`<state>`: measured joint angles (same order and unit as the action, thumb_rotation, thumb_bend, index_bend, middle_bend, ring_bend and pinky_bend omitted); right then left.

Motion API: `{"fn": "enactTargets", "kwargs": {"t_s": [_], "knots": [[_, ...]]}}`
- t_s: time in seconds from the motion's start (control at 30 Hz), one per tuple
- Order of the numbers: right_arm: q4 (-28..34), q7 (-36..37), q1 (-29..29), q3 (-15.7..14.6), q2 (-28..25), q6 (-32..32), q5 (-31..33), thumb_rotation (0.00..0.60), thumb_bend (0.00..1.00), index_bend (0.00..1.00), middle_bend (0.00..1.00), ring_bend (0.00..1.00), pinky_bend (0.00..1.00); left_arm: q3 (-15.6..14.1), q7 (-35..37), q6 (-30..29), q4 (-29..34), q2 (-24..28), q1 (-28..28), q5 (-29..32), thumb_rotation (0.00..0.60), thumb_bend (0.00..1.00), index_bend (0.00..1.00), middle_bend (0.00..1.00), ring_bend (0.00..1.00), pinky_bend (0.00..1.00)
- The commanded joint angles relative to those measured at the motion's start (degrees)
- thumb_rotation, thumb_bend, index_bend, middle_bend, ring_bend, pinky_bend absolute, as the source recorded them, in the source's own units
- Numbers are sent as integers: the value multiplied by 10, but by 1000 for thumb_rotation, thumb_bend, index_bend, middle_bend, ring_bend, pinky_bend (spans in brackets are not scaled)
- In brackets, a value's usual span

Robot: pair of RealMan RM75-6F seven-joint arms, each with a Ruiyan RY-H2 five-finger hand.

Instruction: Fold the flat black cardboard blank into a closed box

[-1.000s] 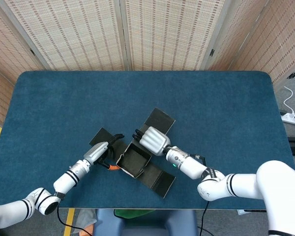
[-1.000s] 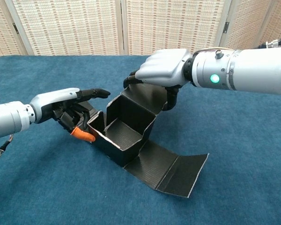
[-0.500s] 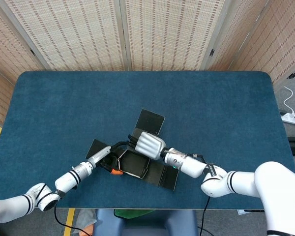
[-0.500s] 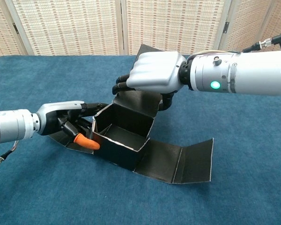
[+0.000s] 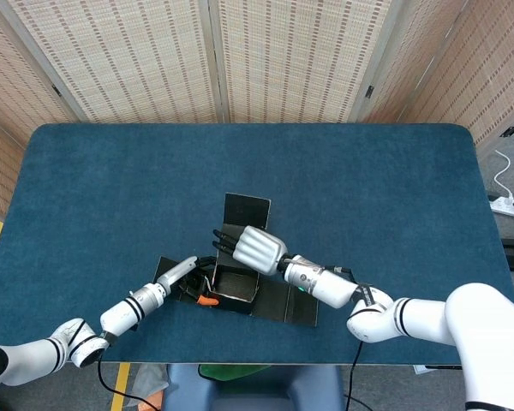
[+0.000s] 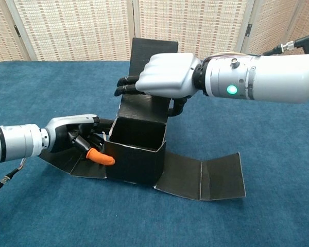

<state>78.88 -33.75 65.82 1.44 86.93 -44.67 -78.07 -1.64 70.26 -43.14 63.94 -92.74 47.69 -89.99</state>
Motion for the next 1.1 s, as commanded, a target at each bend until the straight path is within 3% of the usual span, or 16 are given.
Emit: {"fn": "enactTargets", "kwargs": {"t_s": [0.03,0.27,0.47,0.63,0.73,0.97,1.1], "knots": [[23,-9,-6,7,-15,7,17,600,257,0,0,635,999,1,-6,2,3,3,1,5,600,165,435,390,645,821],[74,17,-40,6,-52,-18,24,600,196,0,0,625,999,-3,-13,-3,16,22,-1,9,600,167,420,381,645,814],[149,134,-97,2,-114,-87,-24,600,197,0,0,625,999,-10,32,-32,44,62,-15,3,600,166,404,369,645,813],[165,268,-178,-6,-147,-234,-108,600,200,0,0,628,999,-19,133,-75,62,104,-32,-13,600,165,394,357,639,815],[151,321,-220,-18,-154,-286,-125,600,200,0,0,635,999,-28,203,-102,66,127,-38,-30,600,164,387,353,629,816],[109,418,-280,-35,-146,-320,-127,600,200,0,0,637,999,-53,393,-149,56,154,-36,-68,600,166,345,330,630,816],[100,430,-291,-34,-140,-334,-134,600,200,0,0,639,999,-57,446,-162,51,157,-35,-73,600,164,337,322,629,816]]}}
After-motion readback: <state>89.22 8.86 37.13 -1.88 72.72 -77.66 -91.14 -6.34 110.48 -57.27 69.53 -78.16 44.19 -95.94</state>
